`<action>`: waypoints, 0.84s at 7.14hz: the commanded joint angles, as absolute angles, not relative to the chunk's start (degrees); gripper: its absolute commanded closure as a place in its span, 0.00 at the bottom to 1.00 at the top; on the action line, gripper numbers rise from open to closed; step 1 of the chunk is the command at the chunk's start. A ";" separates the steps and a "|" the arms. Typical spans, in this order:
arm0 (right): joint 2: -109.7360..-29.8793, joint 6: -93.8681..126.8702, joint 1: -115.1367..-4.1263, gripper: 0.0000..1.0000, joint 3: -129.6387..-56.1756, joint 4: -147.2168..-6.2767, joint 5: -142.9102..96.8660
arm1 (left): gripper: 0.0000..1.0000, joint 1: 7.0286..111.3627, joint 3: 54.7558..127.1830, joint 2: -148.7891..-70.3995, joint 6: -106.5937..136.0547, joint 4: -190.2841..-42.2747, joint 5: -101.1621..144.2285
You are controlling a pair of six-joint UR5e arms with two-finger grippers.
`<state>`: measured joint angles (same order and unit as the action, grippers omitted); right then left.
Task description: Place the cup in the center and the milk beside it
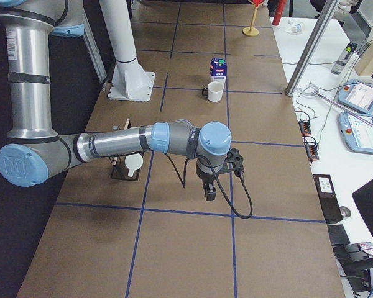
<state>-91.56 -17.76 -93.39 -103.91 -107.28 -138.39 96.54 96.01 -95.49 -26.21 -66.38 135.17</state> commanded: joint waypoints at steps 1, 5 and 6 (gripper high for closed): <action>-91.32 -16.88 -92.81 0.00 -104.06 -107.23 -138.51 | 0.00 96.59 96.15 -95.28 -26.45 -67.06 135.27; -91.32 -16.87 -92.20 0.00 -104.50 -107.31 -139.40 | 0.00 96.33 94.75 -89.48 -26.37 -79.35 135.18; -91.49 -16.87 -92.02 0.00 -104.50 -107.23 -138.96 | 0.00 96.24 94.49 -89.47 -26.37 -79.37 135.18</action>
